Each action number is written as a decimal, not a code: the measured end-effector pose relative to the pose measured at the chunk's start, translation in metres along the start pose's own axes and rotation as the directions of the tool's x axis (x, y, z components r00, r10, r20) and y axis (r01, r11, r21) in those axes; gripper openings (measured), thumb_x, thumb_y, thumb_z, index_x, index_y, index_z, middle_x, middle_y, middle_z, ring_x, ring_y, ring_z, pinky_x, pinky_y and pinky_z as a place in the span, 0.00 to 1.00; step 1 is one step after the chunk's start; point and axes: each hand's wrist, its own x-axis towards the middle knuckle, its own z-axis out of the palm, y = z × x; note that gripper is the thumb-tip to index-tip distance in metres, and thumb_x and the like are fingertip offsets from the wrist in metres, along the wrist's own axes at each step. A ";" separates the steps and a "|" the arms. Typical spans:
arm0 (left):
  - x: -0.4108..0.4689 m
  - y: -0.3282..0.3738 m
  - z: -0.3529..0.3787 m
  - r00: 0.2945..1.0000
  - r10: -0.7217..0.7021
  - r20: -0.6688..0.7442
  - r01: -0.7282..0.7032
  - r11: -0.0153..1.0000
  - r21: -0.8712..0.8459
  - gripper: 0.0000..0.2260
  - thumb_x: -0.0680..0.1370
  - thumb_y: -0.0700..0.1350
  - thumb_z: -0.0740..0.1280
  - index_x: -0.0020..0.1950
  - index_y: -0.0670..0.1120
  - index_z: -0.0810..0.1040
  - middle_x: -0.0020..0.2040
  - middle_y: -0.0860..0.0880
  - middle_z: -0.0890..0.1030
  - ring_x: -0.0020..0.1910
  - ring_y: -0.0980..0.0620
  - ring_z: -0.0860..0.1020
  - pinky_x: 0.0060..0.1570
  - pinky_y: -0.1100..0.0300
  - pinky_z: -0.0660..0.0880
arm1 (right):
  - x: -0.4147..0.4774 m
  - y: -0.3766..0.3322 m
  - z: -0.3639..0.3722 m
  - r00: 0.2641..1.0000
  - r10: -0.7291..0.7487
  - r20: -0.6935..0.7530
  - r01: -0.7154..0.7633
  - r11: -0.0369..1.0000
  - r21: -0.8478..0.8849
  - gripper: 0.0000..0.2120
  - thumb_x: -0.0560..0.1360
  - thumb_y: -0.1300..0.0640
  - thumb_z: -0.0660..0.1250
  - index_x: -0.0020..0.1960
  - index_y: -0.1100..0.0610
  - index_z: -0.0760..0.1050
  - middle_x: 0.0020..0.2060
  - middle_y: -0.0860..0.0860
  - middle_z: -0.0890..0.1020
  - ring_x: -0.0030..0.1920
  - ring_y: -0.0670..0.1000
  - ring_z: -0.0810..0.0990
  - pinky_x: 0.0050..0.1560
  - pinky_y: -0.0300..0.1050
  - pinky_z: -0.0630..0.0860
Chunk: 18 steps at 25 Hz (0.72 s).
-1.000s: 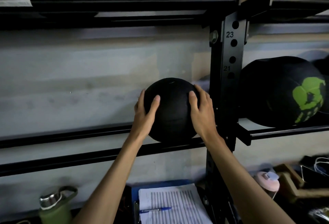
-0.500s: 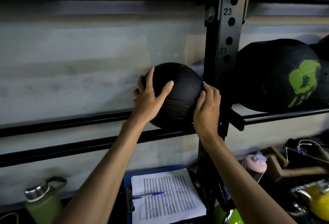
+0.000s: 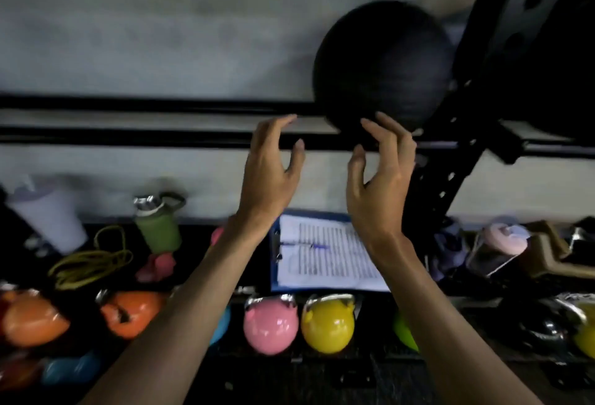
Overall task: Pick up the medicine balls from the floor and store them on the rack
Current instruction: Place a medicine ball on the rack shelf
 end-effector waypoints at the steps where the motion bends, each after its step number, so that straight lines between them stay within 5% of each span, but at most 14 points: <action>1: -0.028 -0.014 -0.019 0.999 0.022 -0.037 -0.021 0.999 0.040 0.13 0.80 0.40 0.65 0.64 0.39 0.77 0.61 0.43 0.77 0.62 0.48 0.76 0.64 0.54 0.73 | -0.028 -0.011 0.012 0.997 0.006 0.080 -0.008 1.000 0.028 0.14 0.81 0.64 0.63 0.65 0.63 0.76 0.65 0.59 0.73 0.69 0.55 0.72 0.71 0.41 0.66; 3: -0.089 -0.049 -0.056 0.998 -0.043 -0.035 0.046 0.994 0.100 0.09 0.79 0.38 0.63 0.59 0.40 0.78 0.55 0.43 0.79 0.57 0.47 0.78 0.60 0.55 0.74 | -0.093 -0.027 0.038 0.961 0.060 0.271 -0.079 0.995 0.058 0.13 0.80 0.65 0.62 0.64 0.62 0.76 0.62 0.57 0.75 0.66 0.54 0.73 0.69 0.39 0.67; 5: -0.154 -0.097 -0.089 0.967 -0.250 0.054 0.241 0.960 0.140 0.10 0.79 0.42 0.61 0.56 0.42 0.78 0.51 0.44 0.79 0.50 0.46 0.80 0.53 0.50 0.77 | -0.165 -0.035 0.066 0.889 0.129 0.439 -0.152 0.988 0.016 0.13 0.80 0.64 0.62 0.63 0.61 0.77 0.59 0.55 0.78 0.61 0.56 0.76 0.65 0.43 0.72; 9: -0.283 -0.179 -0.144 0.795 -0.539 0.279 0.478 0.839 0.258 0.11 0.77 0.46 0.60 0.53 0.46 0.79 0.50 0.47 0.82 0.46 0.47 0.82 0.47 0.48 0.79 | -0.308 -0.039 0.105 0.595 0.380 0.708 -0.272 0.924 -0.268 0.14 0.78 0.60 0.61 0.62 0.59 0.78 0.57 0.57 0.80 0.58 0.59 0.78 0.60 0.52 0.76; 12: -0.361 -0.219 -0.178 0.623 -0.672 0.401 0.572 0.741 0.352 0.07 0.77 0.42 0.63 0.51 0.47 0.79 0.48 0.49 0.82 0.43 0.47 0.82 0.44 0.50 0.79 | -0.407 -0.047 0.120 0.335 0.567 0.752 -0.359 0.815 -0.454 0.14 0.79 0.60 0.61 0.61 0.59 0.80 0.55 0.56 0.81 0.58 0.59 0.79 0.60 0.51 0.76; 18: -0.481 -0.266 -0.198 0.280 -0.786 0.551 0.590 0.594 0.547 0.07 0.79 0.44 0.63 0.54 0.50 0.78 0.51 0.50 0.82 0.49 0.48 0.81 0.49 0.50 0.79 | -0.532 -0.057 0.134 -0.055 0.754 0.655 -0.417 0.579 -0.701 0.15 0.81 0.58 0.57 0.63 0.57 0.76 0.57 0.58 0.80 0.58 0.59 0.78 0.53 0.49 0.75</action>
